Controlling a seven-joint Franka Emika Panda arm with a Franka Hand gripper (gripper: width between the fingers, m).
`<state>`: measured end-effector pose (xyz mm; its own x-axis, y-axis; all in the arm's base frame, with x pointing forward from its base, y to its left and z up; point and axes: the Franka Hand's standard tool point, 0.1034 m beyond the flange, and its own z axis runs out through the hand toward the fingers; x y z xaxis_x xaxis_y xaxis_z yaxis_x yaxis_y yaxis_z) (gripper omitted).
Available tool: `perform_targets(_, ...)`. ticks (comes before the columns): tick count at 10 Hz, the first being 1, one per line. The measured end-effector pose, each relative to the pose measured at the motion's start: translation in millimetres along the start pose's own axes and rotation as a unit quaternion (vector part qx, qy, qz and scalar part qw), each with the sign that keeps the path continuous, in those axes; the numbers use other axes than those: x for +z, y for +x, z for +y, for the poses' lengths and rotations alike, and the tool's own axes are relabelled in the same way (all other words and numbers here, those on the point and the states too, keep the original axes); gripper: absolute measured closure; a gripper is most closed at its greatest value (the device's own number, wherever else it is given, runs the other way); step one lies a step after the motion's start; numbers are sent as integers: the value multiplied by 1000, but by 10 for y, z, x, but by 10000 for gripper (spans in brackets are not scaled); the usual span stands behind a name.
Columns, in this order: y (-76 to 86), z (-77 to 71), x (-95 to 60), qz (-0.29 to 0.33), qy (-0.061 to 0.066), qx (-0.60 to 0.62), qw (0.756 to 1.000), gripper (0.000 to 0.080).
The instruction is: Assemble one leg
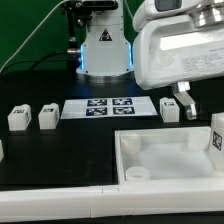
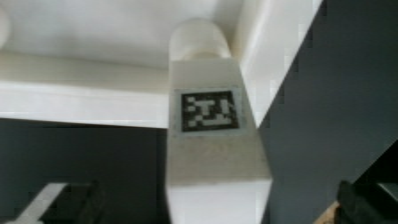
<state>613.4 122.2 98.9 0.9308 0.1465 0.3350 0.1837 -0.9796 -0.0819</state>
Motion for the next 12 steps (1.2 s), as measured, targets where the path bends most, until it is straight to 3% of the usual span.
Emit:
perform_targets(2,101,-28,25,-85,17,2,996,151)
perform_targets(4,15,-1,87,-182,32,5,983,151)
perform_targets(5,84,37,96,-196,36,2,980,151)
perform_targets(7,58,136,181,-196,34,8,980,151)
perform_targets(11,35,107,235,-188,32,11,982,151)
perform_targets(12,35,105,235,-188,28,31,981,267)
